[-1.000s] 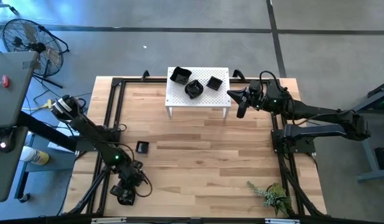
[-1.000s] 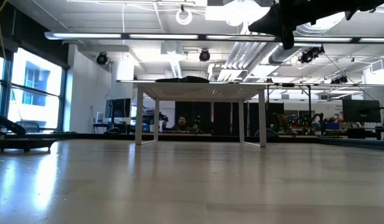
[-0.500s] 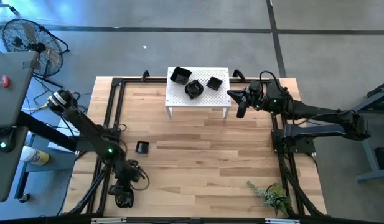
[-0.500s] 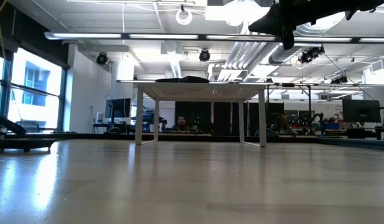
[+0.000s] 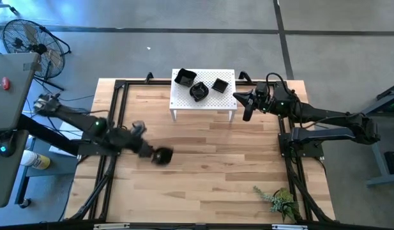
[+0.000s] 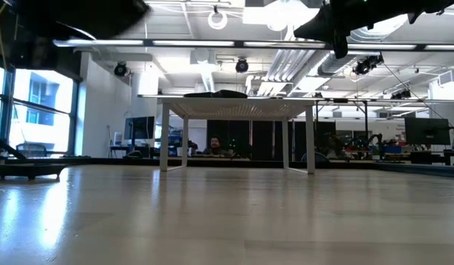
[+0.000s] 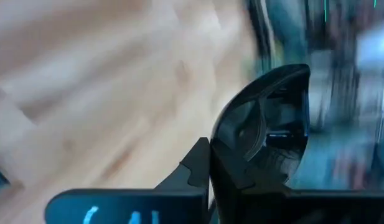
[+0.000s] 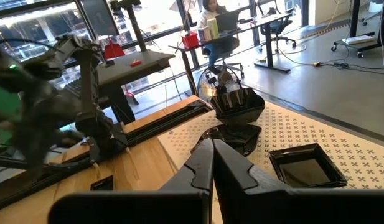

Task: Pick & Place Mini shaped plates
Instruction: Stack the black leaf shaped plate on top of the black leaf shaped plates on the shelf

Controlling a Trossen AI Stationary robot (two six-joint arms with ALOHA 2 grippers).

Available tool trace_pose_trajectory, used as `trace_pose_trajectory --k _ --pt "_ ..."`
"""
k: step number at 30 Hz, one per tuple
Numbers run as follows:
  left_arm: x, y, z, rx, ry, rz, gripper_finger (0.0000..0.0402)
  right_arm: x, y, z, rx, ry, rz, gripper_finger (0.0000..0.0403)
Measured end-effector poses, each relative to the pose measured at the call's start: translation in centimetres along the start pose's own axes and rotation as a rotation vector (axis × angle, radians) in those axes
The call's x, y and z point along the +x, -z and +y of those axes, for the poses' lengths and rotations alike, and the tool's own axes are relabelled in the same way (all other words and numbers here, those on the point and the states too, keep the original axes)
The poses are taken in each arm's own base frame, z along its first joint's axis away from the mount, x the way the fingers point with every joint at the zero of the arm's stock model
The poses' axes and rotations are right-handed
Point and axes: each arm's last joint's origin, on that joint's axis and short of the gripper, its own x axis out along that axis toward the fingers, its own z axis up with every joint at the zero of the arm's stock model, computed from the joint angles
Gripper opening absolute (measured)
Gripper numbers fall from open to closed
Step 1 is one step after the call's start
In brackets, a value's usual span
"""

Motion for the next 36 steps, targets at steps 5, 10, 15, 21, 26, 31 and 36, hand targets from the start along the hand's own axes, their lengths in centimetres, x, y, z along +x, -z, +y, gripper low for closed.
trace_pose_trajectory --k 5,10,15,21,26,31,36 --pt "-0.1 -3.5 0.7 -0.368 -0.016 -0.345 0.0 0.0 0.0 0.0 -0.003 0.0 -0.002 0.0" --pt "0.5 -7.1 0.7 -0.433 0.034 -0.609 0.0 0.0 0.0 0.0 -0.031 -0.001 -0.001 0.0" --pt "0.7 -11.5 -0.2 -0.466 -0.006 -0.724 0.0 0.0 -0.1 -0.1 -0.036 0.035 -0.012 0.0" --pt "0.7 -16.8 -2.1 -0.417 -0.086 -0.721 0.0 0.0 -0.1 -0.3 0.005 0.099 -0.031 0.0001" --pt "2.6 -20.3 -2.1 -0.437 -0.137 -0.647 0.0 0.0 -0.1 -0.3 0.005 0.101 -0.032 0.0" --pt "4.6 -22.8 -2.3 -0.457 -0.175 -0.578 0.0 0.0 -0.1 -0.4 0.032 0.127 -0.041 0.0001" --pt "6.1 -23.8 -2.2 -0.506 -0.225 -0.538 0.0 0.0 -0.1 -0.4 0.031 0.126 -0.041 0.0001"
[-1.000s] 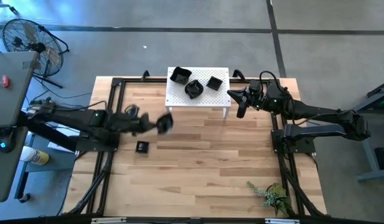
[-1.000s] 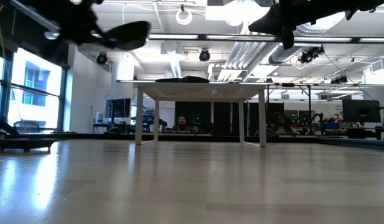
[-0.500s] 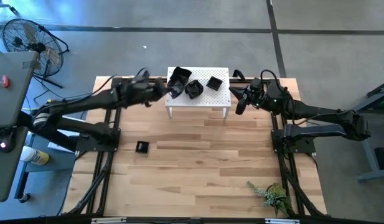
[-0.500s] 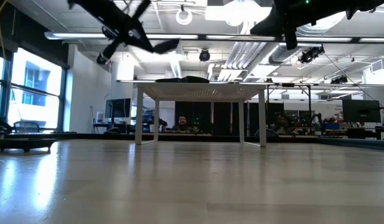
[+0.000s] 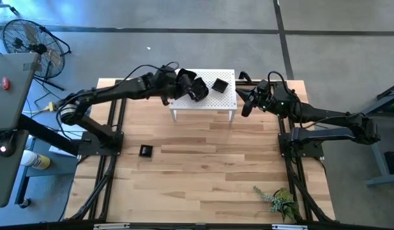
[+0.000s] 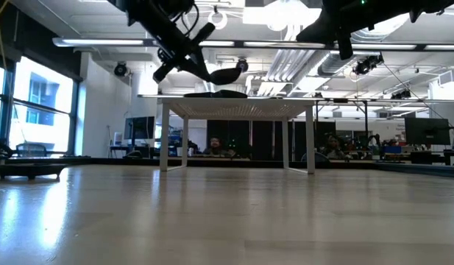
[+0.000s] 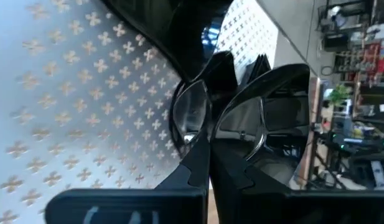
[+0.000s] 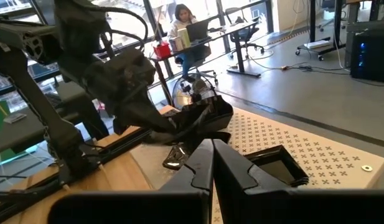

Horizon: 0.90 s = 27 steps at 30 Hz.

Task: Pick & Place Mini shaped plates
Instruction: Stack the black leaf shaped plate on top of the black leaf shaped plates on the shelf

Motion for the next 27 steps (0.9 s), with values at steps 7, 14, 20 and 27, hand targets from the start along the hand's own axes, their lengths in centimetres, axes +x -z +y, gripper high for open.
trace_pose_trajectory --k 7,14,20,27 --pt "0.29 -0.05 0.05 -0.066 -0.012 -0.019 0.0 0.01 0.01 0.01 -0.015 -0.005 0.002 0.0001" --pt "0.29 -0.03 0.22 -0.085 -0.031 -0.022 0.0029 0.0 0.01 0.01 -0.053 -0.005 0.002 0.0002" --pt "0.29 -0.07 0.27 -0.1 -0.036 -0.038 0.0048 0.0 0.0 0.02 -0.053 -0.005 0.001 0.0002" --pt "0.29 -0.03 0.26 -0.082 -0.035 -0.022 0.006 0.01 0.0 0.02 -0.053 -0.005 0.001 0.0001"
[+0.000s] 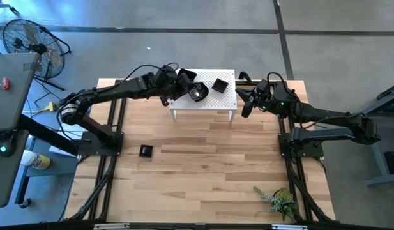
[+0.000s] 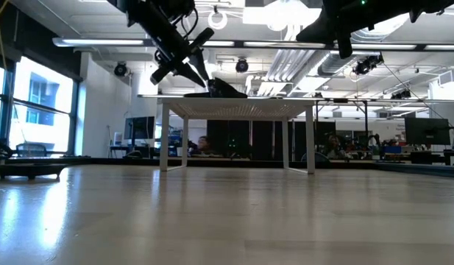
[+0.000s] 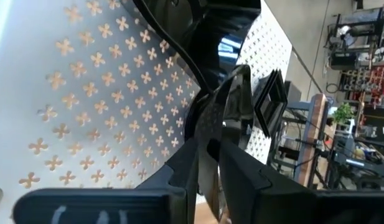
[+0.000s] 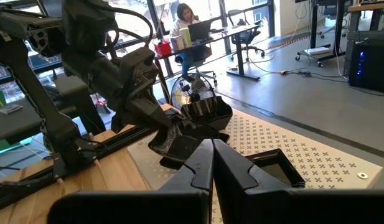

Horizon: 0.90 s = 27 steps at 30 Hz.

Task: Pick & Place Mini shaped plates
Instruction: Stack the black leaf shaped plate on top of the black leaf shaped plates on the shelf, then stack the black square plate on top of the black square plates on the shelf

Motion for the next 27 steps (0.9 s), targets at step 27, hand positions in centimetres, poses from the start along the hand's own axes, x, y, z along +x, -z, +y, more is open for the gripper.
trace_pose_trajectory --k 27 --pt "-5.1 0.6 -0.2 0.587 0.042 0.065 0.0012 0.0 0.0 0.0 -0.005 0.003 0.0 0.0001"
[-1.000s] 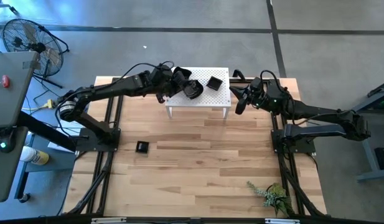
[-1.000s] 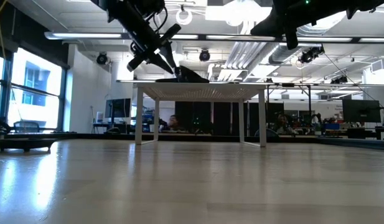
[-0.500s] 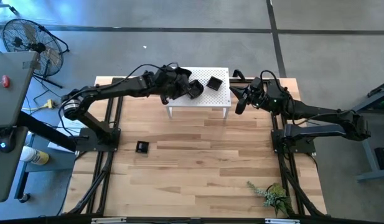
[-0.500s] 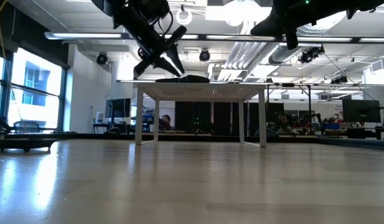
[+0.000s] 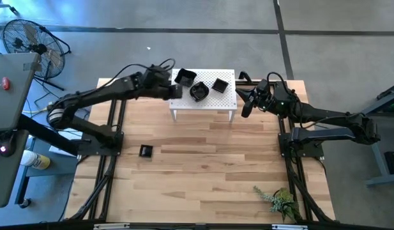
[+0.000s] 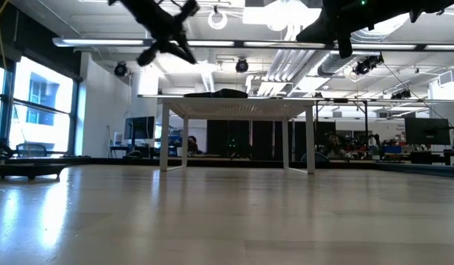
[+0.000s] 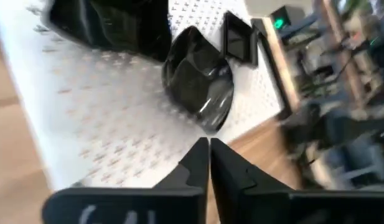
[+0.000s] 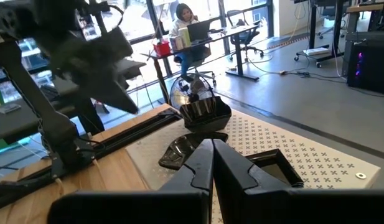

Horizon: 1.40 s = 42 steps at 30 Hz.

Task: Pick & Place Mini shaped plates
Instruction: Stack the black square plate on top of the black square plates on the shelf

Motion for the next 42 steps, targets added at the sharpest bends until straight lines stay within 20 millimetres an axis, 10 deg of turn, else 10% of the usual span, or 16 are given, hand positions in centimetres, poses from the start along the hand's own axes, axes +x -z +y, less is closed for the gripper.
trace_pose_trajectory --k 16,30,42 --pt "-7.2 5.6 4.3 0.513 -0.093 0.308 0.0001 0.0 0.1 0.0 -0.024 -0.002 0.01 0.0001" --pt "-0.5 9.3 8.0 0.892 -0.085 0.826 0.001 0.0 0.2 0.0 -0.01 -0.001 0.015 0.0001" --pt "1.8 12.0 8.9 1.092 -0.155 1.0 0.0128 0.0 0.3 0.0 0.006 -0.016 0.031 0.0002"
